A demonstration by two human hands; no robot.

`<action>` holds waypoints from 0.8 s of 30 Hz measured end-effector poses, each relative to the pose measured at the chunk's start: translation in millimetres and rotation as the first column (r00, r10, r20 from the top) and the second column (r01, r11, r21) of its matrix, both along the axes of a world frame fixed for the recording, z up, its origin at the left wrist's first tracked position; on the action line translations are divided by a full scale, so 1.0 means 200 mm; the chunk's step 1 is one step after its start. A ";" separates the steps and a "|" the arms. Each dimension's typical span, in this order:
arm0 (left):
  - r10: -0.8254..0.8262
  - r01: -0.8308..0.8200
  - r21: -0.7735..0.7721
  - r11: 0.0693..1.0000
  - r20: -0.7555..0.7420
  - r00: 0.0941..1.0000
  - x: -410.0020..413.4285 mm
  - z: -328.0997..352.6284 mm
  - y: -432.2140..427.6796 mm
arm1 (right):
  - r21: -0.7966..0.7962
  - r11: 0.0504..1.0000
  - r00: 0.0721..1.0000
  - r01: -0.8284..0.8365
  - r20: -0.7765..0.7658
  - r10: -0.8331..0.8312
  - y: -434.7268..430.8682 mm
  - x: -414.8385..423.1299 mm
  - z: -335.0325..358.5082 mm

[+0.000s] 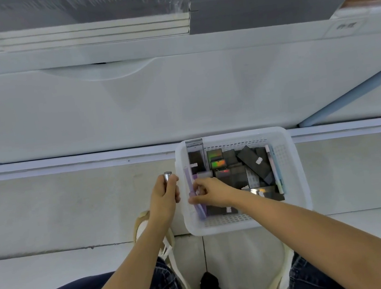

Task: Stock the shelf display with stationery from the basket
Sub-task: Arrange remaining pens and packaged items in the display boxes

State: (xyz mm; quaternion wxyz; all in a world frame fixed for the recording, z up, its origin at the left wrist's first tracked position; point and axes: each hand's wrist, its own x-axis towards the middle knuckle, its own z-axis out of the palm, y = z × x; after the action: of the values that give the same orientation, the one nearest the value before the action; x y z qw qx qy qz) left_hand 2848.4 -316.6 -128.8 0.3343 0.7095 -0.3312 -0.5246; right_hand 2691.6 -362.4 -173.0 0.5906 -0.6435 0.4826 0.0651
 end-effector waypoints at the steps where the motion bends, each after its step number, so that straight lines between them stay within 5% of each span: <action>1: -0.005 0.005 0.001 1.000 0.003 1.000 0.00 0.00 0.00 | -0.011 1.000 1.000 -0.011 0.010 0.011 0.01 0.00 0.00; 9: -0.039 0.039 -0.028 0.999 -0.006 0.999 0.00 0.03 0.00 | -0.111 0.984 0.981 0.140 0.148 -0.123 -0.05 -0.04 0.12; 17: -0.193 0.182 -0.227 0.957 -0.029 0.981 -0.22 0.16 -0.14 | -0.013 0.999 0.975 -0.031 0.222 0.034 -0.17 -0.20 0.39; 24: -0.011 -0.009 -0.168 0.986 -0.120 0.993 -0.37 0.19 -0.21 | -0.058 0.988 0.971 0.145 0.198 -0.131 -0.20 -0.41 0.46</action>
State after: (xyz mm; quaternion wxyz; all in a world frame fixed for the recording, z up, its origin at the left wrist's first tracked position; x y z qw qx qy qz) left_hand 2775.0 -357.9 -90.4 0.4121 0.6456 -0.3538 -0.5369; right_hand 2609.0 -402.7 -80.1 0.6141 -0.6328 0.4683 -0.0564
